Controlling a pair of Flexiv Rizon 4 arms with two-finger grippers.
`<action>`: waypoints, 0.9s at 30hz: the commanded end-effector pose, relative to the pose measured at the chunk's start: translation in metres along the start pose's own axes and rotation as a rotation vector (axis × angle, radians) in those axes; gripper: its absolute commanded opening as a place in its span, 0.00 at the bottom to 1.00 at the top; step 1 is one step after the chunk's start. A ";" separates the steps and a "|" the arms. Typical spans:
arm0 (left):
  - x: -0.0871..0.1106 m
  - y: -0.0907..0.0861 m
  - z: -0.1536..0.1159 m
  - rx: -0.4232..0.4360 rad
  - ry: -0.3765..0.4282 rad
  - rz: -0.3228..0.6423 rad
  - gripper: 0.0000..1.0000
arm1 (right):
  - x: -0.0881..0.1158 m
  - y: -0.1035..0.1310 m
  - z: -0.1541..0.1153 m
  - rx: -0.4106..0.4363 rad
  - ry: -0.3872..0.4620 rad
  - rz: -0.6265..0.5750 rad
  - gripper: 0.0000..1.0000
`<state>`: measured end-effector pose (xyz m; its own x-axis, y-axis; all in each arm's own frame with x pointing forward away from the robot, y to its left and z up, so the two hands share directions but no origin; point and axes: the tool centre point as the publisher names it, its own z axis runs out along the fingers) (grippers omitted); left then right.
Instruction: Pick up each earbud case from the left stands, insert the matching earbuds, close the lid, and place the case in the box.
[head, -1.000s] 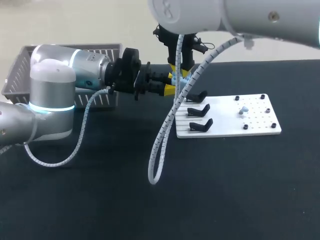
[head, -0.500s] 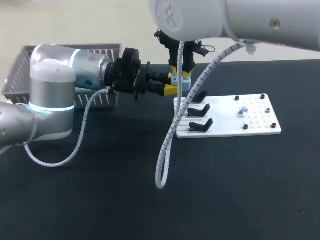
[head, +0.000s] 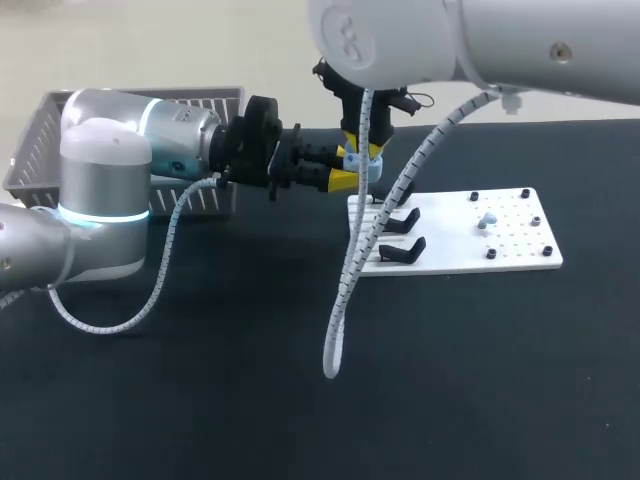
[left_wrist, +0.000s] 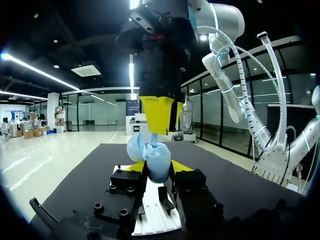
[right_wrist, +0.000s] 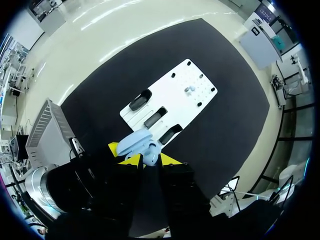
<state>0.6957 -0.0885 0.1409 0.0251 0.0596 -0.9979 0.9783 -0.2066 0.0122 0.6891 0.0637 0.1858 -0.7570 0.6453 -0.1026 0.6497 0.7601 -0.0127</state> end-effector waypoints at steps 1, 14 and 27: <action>0.000 0.000 0.000 -0.001 0.000 0.001 0.00 | -0.001 0.001 0.001 -0.002 -0.001 0.001 0.00; 0.000 0.000 0.000 -0.001 0.000 0.001 0.00 | -0.004 0.007 0.009 0.016 0.013 0.010 0.00; 0.000 0.000 0.000 -0.001 0.000 0.001 0.00 | 0.002 -0.010 -0.012 -0.106 0.041 0.037 1.00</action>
<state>0.6960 -0.0883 0.1410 0.0251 0.0592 -0.9979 0.9783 -0.2067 0.0123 0.7001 0.0734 0.1908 -0.7402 0.6699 -0.0589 0.6699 0.7421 0.0218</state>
